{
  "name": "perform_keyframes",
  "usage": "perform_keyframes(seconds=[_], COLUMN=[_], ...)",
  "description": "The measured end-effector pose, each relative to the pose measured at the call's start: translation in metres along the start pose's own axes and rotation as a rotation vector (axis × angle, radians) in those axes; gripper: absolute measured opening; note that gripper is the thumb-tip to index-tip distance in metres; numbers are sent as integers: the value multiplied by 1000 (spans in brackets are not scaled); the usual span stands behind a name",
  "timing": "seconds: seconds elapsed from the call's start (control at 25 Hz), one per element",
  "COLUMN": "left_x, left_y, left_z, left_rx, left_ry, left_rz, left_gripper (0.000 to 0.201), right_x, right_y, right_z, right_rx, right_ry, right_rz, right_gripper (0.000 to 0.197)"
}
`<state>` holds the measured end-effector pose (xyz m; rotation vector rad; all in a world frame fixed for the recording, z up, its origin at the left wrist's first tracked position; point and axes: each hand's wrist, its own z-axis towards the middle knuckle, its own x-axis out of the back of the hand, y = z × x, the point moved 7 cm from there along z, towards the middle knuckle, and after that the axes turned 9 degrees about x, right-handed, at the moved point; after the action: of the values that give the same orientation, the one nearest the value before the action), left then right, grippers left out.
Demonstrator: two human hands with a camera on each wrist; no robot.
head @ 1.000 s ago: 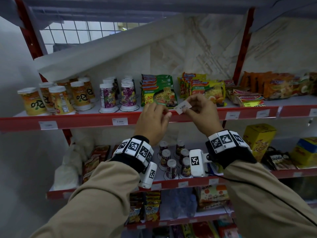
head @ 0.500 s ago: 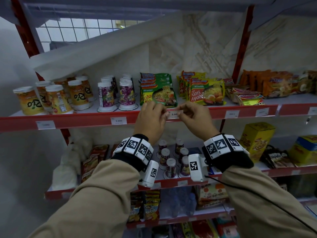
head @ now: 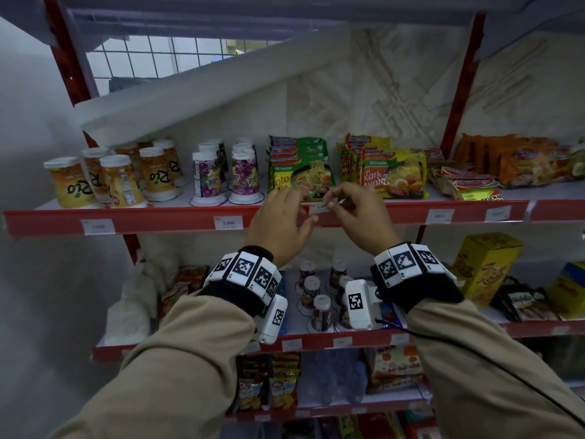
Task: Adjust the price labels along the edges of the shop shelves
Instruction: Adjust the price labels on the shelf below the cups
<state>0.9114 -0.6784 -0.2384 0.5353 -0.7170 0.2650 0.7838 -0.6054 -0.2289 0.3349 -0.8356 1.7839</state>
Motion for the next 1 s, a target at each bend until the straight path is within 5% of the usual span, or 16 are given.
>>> perform_keyframes(seconds=[0.44, 1.0], left_x=[-2, -4], left_y=[-1, -5], left_z=[0, 3], left_rx=[-45, 17], left_ry=[-45, -147], left_rz=[158, 180], left_gripper=[23, 23], right_x=[-4, -4], right_y=[-4, -7], right_z=[-5, -11], right_rx=[50, -41], right_ry=[-178, -179], right_rz=[-239, -303], right_gripper=[12, 15])
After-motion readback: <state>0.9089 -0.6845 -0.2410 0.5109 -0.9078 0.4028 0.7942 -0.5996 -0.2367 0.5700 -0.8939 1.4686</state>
